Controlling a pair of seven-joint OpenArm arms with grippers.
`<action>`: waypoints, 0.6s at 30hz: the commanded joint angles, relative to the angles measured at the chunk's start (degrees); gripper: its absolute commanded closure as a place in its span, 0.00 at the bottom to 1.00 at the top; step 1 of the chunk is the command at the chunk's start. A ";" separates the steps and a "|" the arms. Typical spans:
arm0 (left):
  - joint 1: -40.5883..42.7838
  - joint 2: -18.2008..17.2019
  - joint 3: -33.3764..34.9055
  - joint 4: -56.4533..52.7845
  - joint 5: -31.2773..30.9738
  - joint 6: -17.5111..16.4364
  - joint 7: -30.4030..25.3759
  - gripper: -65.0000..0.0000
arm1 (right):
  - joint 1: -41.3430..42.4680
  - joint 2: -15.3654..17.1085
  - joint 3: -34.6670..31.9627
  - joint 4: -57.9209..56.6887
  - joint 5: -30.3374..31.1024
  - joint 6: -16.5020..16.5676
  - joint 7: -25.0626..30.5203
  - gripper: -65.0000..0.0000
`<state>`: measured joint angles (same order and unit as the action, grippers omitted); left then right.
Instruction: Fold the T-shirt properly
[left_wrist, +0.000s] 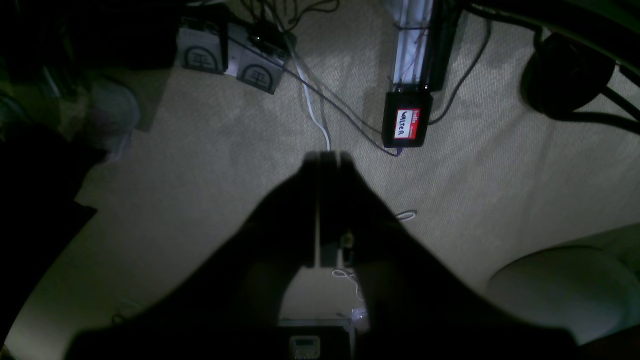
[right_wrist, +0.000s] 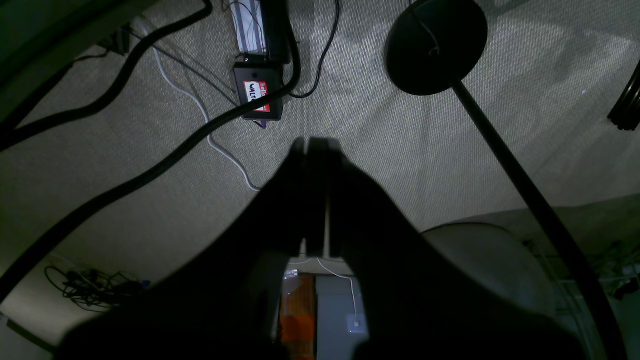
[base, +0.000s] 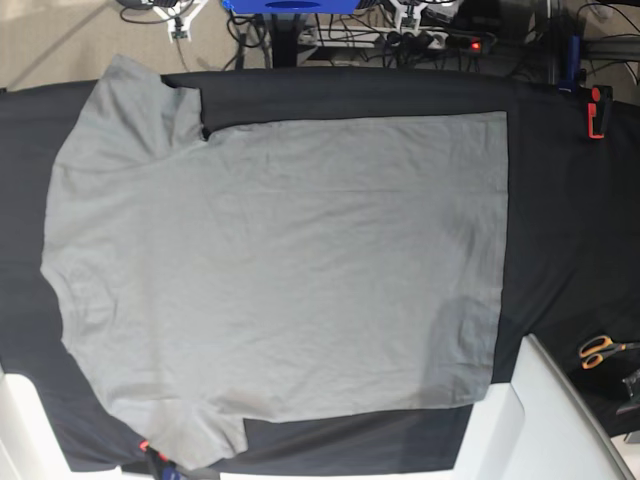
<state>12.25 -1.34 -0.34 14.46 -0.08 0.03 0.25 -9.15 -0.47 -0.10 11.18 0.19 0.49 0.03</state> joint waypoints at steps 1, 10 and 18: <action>0.98 -0.19 -0.06 0.09 -0.23 0.27 -0.21 1.00 | -0.30 0.16 -0.03 0.03 0.03 -0.01 0.19 0.99; 2.12 -0.02 -0.06 0.35 -0.32 0.27 -0.30 1.00 | -0.57 -0.10 0.05 0.03 0.12 -0.01 0.36 0.99; 8.10 -1.25 -0.06 4.84 0.03 0.27 -5.57 1.00 | -9.36 0.07 0.23 11.28 0.12 -0.27 0.01 0.99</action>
<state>19.18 -2.48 -0.34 19.73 -0.23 0.03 -5.65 -17.98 -0.47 -0.10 22.48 0.05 0.45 0.01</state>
